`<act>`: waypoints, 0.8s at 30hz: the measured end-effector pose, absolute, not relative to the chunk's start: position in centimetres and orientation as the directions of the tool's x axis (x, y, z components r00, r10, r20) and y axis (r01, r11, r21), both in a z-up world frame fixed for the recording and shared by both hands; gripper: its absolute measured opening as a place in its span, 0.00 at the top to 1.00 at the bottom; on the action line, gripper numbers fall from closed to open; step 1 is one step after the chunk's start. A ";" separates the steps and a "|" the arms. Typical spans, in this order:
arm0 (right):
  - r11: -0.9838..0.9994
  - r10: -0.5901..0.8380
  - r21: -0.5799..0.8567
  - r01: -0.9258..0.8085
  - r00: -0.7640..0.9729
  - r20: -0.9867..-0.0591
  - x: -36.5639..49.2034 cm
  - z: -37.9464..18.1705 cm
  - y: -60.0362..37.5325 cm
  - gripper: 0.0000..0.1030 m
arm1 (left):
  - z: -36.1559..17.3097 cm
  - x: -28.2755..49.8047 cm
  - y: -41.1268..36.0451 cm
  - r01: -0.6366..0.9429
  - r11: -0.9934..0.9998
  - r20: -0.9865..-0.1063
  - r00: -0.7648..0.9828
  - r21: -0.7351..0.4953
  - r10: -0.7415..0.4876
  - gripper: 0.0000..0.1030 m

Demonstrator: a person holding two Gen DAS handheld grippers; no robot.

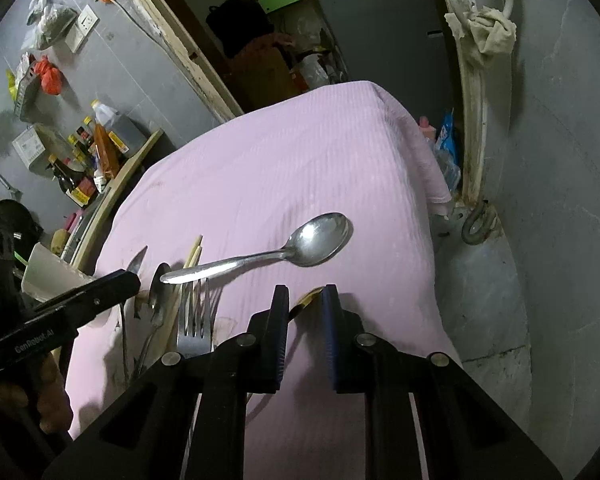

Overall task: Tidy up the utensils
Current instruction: 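Grasp the gold spoon with the right tool while the left tool grasps a steel spoon, then lift both spoons and carry them toward the white caddy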

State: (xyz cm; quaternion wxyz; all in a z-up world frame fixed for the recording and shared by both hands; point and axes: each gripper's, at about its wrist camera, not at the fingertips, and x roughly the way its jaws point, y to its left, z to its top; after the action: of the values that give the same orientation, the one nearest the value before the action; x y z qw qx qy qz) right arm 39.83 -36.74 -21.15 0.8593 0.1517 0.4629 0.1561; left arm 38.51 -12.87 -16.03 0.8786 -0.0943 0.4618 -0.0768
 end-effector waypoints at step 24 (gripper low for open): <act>0.858 0.501 0.500 -0.116 0.399 -0.768 39.2 -22.7 -36.2 0.82 | -19.1 38.4 -14.4 0.101 0.969 -0.887 0.389 -0.226 -0.248 0.62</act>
State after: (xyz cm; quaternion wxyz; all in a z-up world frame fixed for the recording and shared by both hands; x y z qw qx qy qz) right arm 39.25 -36.22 -22.71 0.8151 0.1869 0.5145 0.1894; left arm 38.42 -14.44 -19.11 0.8306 -0.0677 0.5427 -0.1050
